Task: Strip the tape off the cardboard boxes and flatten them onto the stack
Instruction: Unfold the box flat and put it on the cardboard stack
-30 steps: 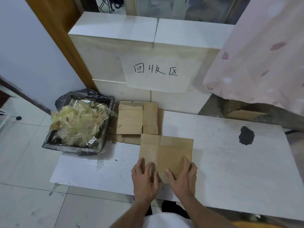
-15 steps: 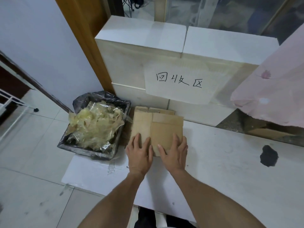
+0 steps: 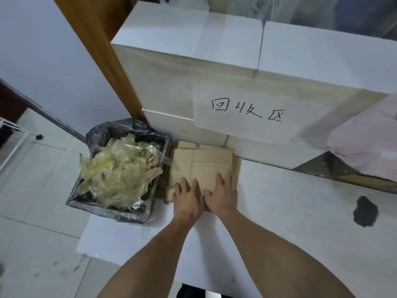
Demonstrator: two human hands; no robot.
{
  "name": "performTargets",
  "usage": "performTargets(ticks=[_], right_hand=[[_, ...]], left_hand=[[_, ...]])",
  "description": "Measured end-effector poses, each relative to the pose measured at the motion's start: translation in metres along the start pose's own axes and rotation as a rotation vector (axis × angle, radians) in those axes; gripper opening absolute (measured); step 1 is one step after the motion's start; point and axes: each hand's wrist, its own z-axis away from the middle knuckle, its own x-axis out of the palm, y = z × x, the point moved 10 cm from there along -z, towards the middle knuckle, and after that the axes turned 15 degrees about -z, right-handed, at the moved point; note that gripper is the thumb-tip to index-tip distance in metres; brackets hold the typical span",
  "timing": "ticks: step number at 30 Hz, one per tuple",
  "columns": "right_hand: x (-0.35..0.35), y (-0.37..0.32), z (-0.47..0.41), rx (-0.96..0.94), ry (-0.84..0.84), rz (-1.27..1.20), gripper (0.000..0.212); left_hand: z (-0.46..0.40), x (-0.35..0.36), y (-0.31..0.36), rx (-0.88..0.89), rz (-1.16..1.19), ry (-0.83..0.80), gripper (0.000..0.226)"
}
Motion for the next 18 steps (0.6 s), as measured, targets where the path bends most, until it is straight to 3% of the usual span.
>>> performTargets(ticks=[4,9,16,18], right_hand=[[0.009,0.001,-0.006,0.004,-0.098,-0.047,0.075],[0.025,-0.007,0.004,-0.091,-0.146,0.047,0.068],[0.041,0.001,0.025,-0.017,-0.297,0.174,0.080],[0.039,0.001,0.032,-0.002,-0.296,0.164,0.078]], left_hand=[[-0.008,0.017,-0.003,-0.030,0.001,-0.103,0.081],[-0.022,0.013,-0.015,-0.032,-0.020,-0.103,0.081],[-0.019,0.007,-0.013,-0.054,-0.078,-0.141,0.100],[-0.014,-0.001,-0.004,-0.056,-0.122,-0.102,0.084]])
